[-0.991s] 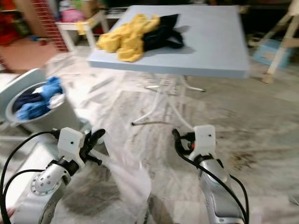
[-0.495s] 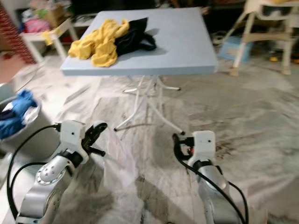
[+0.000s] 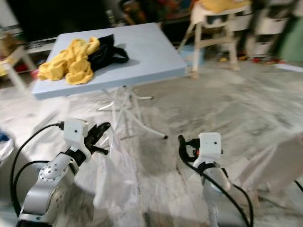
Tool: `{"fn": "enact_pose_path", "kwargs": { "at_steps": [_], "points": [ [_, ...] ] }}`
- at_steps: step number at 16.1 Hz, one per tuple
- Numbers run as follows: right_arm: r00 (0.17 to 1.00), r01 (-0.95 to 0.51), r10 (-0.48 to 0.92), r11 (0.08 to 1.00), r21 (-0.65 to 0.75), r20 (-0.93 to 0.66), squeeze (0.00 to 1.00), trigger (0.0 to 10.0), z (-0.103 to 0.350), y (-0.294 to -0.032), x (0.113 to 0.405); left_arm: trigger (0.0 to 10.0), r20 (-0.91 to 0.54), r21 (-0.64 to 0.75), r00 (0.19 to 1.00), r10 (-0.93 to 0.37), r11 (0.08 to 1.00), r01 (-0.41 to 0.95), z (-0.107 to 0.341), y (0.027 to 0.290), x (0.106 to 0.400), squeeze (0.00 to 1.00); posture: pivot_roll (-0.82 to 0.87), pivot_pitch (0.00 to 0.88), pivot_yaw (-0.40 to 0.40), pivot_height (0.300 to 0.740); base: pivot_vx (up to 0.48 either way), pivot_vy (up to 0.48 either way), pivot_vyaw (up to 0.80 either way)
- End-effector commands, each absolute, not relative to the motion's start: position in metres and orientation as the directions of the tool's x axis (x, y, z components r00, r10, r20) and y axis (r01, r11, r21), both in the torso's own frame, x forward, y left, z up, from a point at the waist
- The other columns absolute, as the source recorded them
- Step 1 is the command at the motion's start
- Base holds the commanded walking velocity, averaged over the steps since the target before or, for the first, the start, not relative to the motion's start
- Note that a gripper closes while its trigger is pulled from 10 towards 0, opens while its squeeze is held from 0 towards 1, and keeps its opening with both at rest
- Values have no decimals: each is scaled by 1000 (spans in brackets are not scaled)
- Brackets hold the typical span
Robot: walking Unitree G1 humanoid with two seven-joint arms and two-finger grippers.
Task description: Hang hanger
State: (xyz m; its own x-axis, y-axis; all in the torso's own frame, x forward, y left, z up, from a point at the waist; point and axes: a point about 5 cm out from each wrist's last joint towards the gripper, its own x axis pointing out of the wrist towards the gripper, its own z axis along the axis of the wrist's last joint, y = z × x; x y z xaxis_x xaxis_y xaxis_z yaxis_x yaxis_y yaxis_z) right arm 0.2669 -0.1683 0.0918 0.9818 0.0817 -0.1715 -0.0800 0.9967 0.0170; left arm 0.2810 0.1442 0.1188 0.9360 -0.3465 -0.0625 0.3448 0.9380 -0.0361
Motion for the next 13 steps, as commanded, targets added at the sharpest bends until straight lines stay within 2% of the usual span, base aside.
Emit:
{"fn": "enact_pose_path", "kwargs": {
  "at_steps": [1,13],
  "points": [
    [981,-99,100,995,17,-166,0,10000,94,-162,268,10000,-65,-27,945,-319,948,318,120,152,283,0,-104,56,118,740,0,360,-800],
    [982,-113,114,993,17,-153,0,10000,100,-156,272,10000,-67,-45,946,-316,948,314,119,146,287,0,-112,65,114,740,0,393,-776]
  ]
}}
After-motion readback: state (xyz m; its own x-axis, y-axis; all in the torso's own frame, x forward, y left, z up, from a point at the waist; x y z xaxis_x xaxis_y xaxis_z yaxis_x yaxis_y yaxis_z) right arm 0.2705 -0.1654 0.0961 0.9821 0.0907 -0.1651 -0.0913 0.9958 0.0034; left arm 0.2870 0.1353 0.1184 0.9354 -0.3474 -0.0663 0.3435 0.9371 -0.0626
